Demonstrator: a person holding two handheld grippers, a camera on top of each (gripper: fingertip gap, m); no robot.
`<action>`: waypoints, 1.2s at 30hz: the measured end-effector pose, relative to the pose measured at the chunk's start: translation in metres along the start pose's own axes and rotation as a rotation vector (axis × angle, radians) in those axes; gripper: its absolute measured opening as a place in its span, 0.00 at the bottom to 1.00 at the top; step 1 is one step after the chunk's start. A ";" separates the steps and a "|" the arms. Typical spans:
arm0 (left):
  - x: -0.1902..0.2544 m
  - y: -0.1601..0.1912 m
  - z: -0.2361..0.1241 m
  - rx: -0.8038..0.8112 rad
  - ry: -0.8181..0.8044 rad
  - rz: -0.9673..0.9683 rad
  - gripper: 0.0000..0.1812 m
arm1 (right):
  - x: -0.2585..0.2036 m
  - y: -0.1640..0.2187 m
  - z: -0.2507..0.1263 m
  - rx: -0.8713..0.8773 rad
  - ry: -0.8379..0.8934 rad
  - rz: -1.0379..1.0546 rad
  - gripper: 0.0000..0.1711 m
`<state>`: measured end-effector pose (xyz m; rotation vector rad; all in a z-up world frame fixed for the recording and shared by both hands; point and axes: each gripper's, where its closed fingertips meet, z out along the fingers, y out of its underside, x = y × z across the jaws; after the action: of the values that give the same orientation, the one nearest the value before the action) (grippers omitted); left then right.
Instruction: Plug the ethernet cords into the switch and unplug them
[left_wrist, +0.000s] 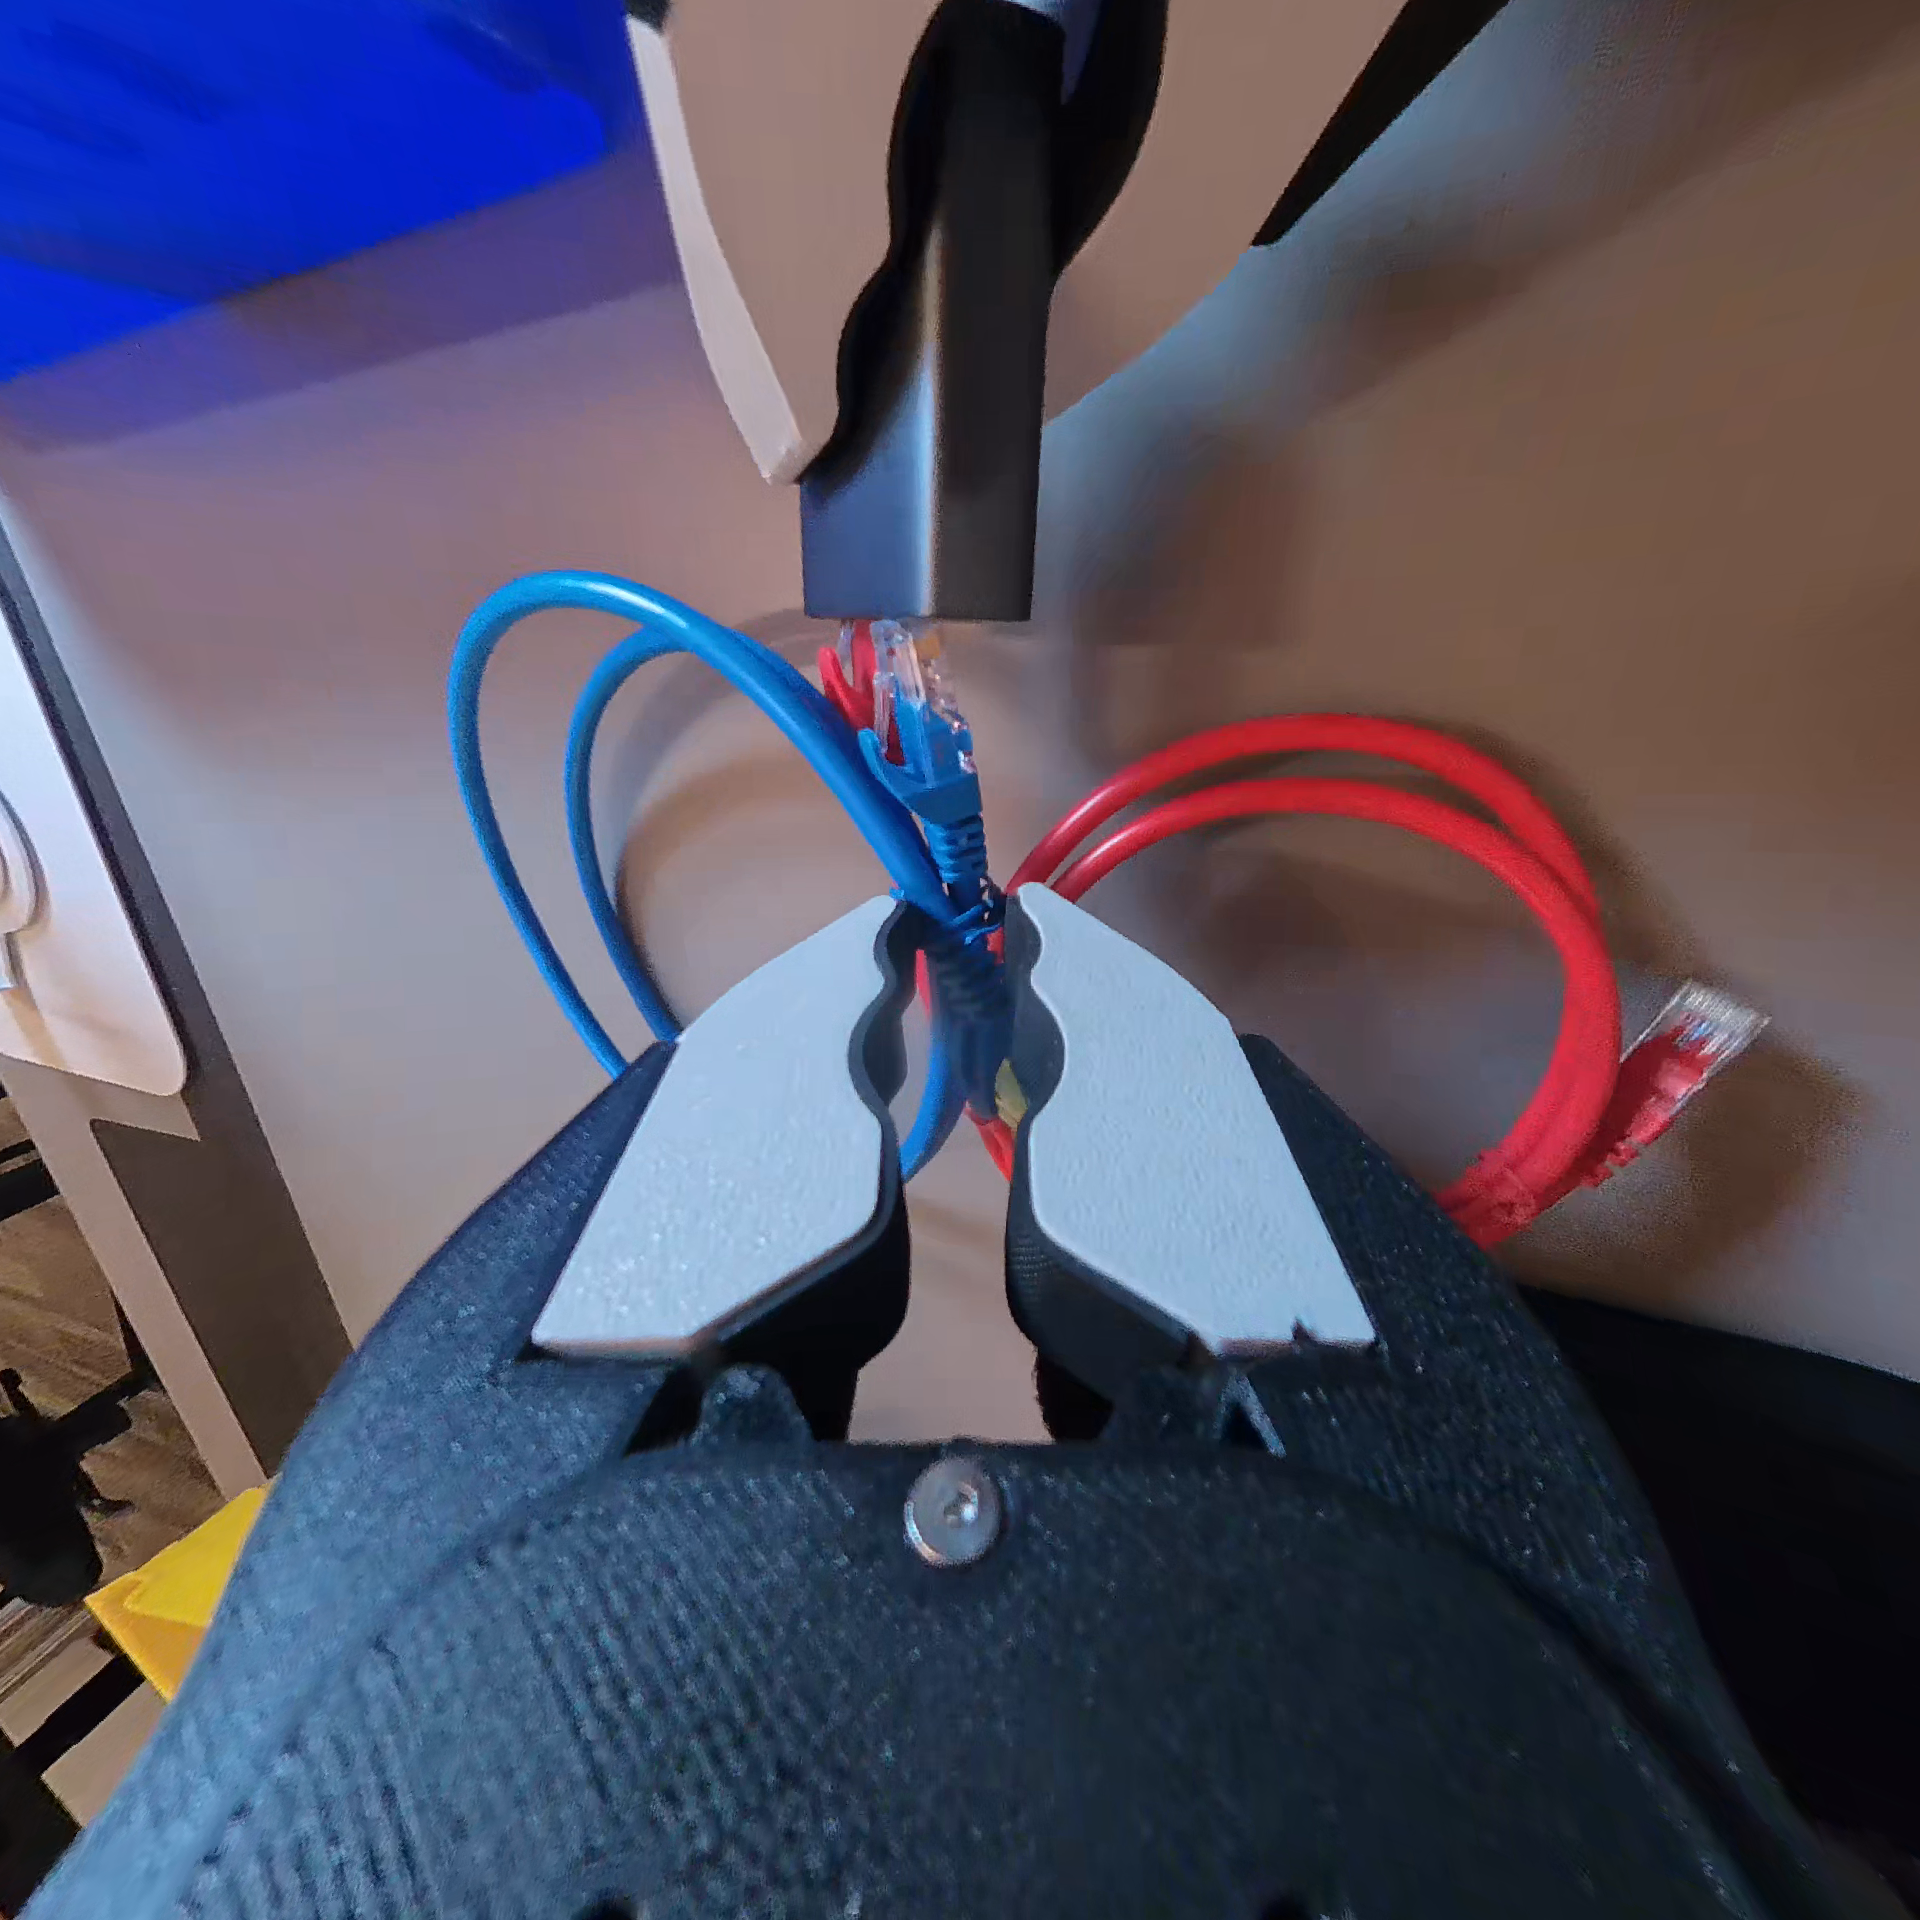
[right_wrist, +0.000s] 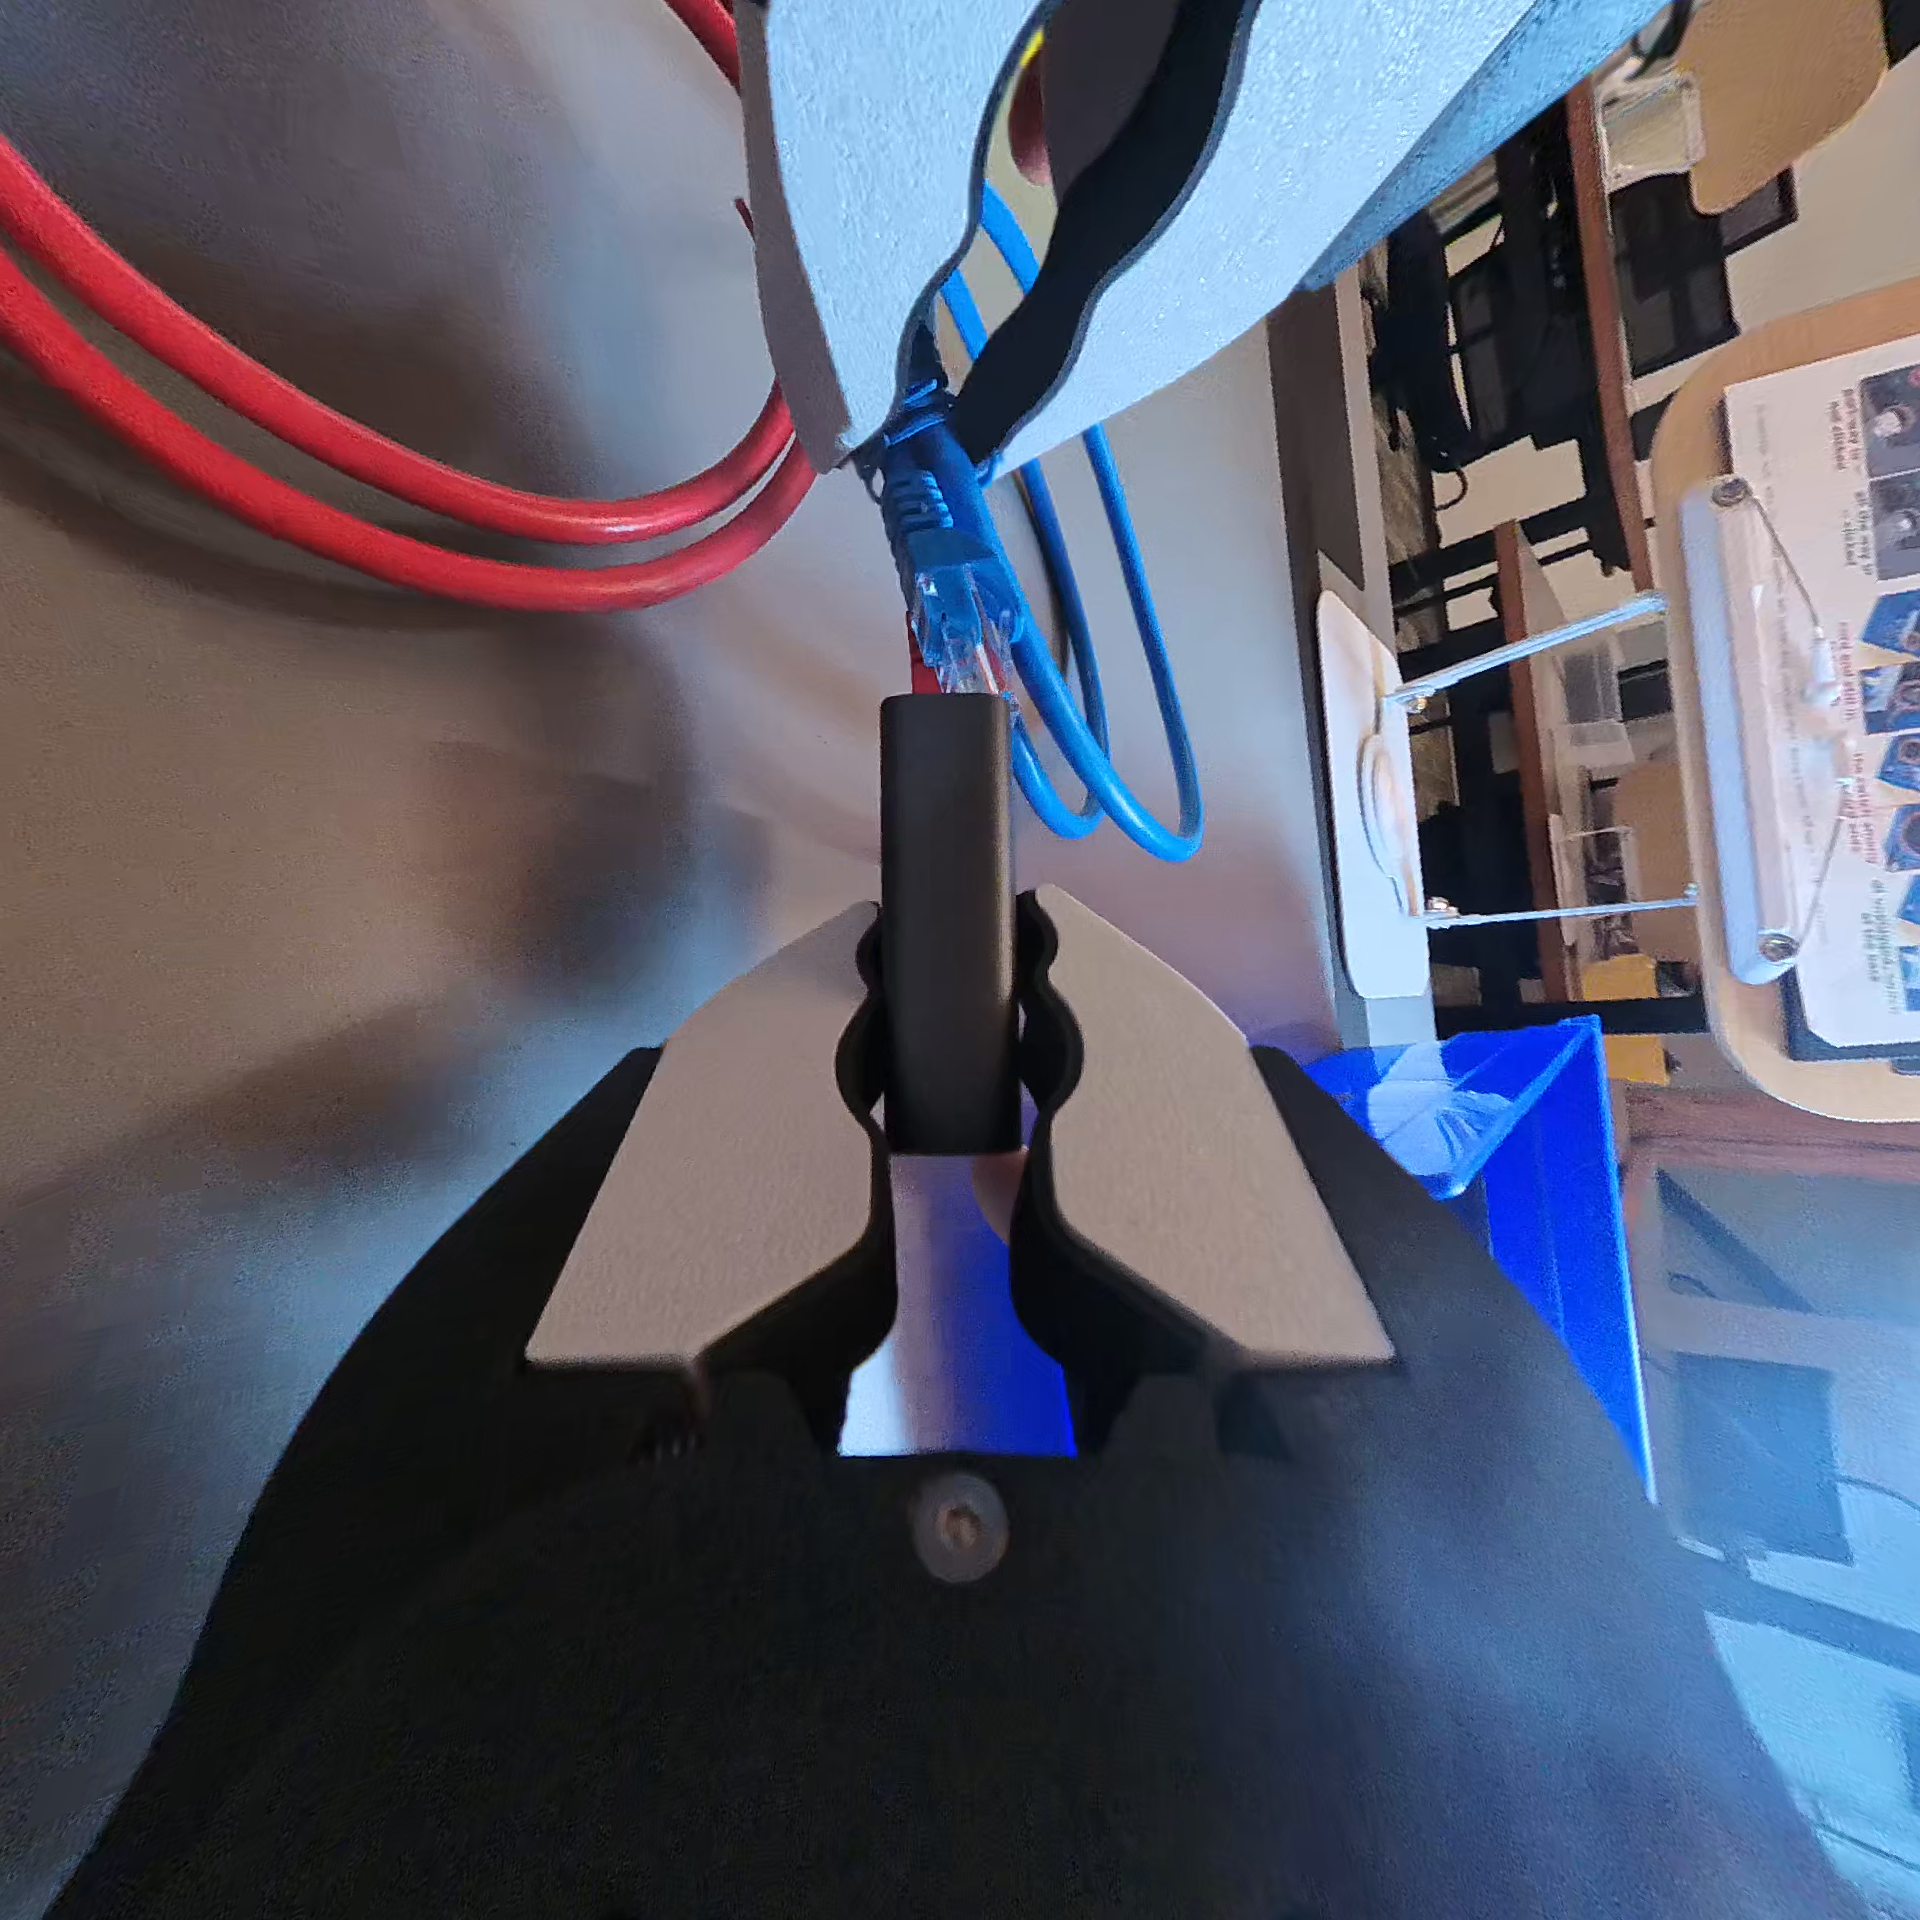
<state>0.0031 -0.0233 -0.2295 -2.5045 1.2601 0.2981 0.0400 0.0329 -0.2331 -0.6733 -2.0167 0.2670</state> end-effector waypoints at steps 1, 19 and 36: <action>0.002 0.002 0.000 -0.015 0.007 0.004 0.09 | -0.001 -0.001 0.001 0.002 -0.008 0.006 0.13; 0.026 0.010 -0.011 -0.141 0.243 0.090 0.09 | -0.016 -0.021 -0.005 0.103 -0.129 0.046 0.13; 0.043 0.011 -0.017 -0.246 0.337 0.204 0.09 | -0.030 -0.024 -0.008 0.100 -0.207 0.006 0.13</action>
<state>0.0200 -0.0677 -0.2303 -2.7174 1.7103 0.0801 0.0499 -0.0050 -0.2403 -0.6097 -2.1810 0.4544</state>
